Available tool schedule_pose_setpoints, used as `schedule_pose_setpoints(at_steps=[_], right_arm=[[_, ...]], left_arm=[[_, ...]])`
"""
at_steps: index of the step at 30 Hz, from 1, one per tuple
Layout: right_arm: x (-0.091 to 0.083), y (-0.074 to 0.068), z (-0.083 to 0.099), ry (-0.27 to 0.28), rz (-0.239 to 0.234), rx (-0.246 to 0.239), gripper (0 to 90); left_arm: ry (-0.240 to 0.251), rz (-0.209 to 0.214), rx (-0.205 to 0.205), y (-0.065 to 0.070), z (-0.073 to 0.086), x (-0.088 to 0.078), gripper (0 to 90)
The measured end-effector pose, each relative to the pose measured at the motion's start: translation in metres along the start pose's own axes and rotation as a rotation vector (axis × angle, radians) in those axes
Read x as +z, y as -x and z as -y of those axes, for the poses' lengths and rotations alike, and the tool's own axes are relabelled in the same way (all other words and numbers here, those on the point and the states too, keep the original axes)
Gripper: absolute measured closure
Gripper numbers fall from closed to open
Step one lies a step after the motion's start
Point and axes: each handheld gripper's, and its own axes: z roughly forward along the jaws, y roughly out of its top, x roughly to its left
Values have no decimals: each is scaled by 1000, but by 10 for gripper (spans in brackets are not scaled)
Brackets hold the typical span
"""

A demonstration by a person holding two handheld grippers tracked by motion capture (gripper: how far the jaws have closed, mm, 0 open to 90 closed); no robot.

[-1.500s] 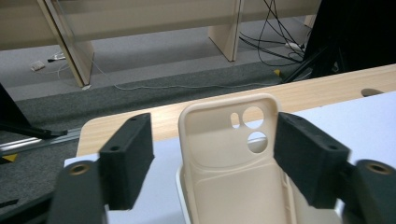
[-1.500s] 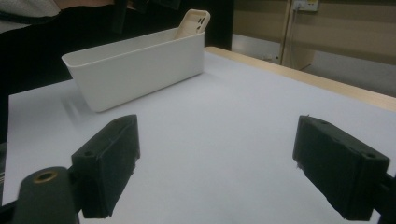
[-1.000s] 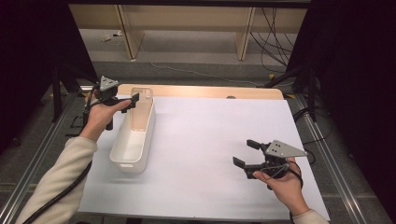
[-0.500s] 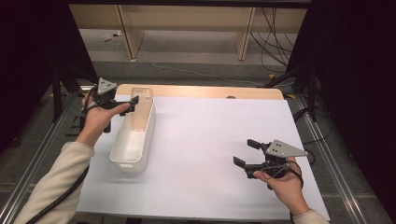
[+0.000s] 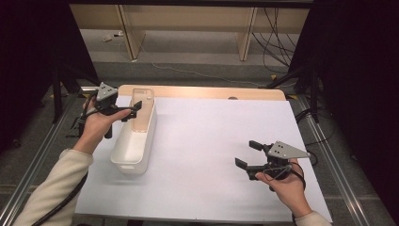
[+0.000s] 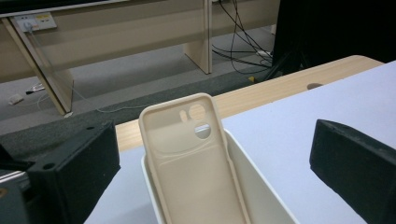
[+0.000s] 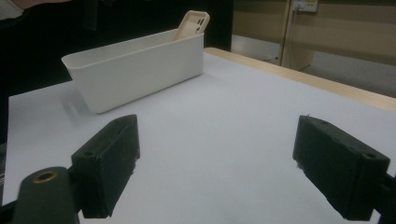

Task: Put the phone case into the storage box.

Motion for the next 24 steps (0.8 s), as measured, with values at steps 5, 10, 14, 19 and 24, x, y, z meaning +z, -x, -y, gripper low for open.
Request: schedule_pose_setpoints(at_steps=[5,10,14,19,24], right_arm=[[0,-1,0,-4,-1,5,160],[-1,-2,0,-16,0,21,160],[-1,-2,-1,-19,-2,25,160],[-1,-2,-1,-16,2,22,160],[-3,-2,-2,-39,4,9,160]], left_arm=[[17,15,4,6,-1,-6,14],[22,33,11,11,0,-12,15],[31,44,13,15,2,-16,16],[37,57,11,19,5,-21,20],[41,74,8,22,8,-25,23]])
